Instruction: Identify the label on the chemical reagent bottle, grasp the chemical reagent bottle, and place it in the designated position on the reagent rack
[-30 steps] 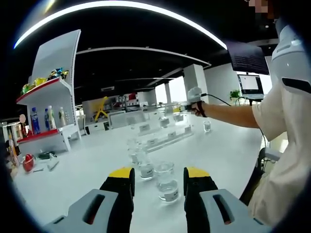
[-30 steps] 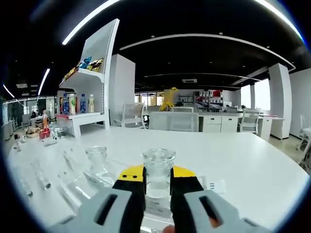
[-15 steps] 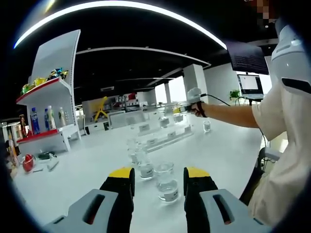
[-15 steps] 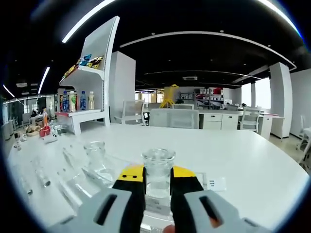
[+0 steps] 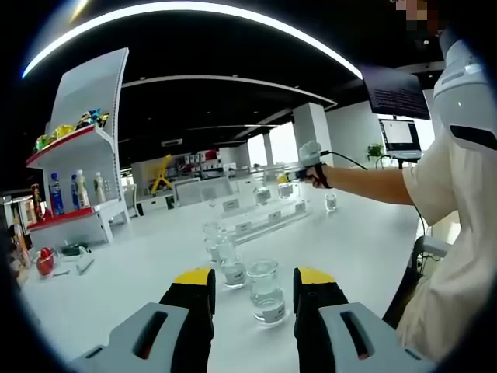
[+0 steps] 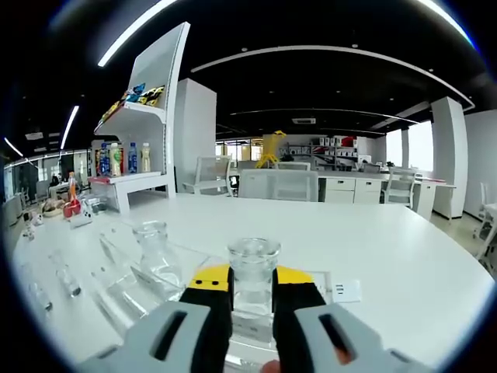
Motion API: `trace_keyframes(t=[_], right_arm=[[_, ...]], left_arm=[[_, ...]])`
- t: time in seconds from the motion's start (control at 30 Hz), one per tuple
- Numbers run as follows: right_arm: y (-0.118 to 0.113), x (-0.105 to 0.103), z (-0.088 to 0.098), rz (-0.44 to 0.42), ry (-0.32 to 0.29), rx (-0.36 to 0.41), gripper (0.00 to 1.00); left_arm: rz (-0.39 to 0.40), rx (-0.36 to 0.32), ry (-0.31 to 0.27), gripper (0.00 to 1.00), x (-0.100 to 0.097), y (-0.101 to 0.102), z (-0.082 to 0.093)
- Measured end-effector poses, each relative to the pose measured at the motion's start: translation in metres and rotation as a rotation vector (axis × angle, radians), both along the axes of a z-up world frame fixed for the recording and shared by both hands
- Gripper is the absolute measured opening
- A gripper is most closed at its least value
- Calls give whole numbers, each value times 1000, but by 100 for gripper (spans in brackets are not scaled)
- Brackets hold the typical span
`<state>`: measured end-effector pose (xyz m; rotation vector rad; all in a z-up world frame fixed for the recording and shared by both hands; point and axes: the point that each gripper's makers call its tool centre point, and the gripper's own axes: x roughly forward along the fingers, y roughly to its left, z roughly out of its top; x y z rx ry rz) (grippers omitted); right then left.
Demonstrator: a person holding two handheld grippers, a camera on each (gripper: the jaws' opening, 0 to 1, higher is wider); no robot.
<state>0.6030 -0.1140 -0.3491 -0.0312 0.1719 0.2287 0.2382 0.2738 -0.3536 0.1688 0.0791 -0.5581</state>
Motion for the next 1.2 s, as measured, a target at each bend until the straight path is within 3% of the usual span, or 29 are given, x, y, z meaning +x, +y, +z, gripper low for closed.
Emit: trace_keyframes(t=[1.2], right_arm=[[-2,-2,-2,7,6,-20,21]], left_arm=[[-4,-4,-13,40,-3,0,4]])
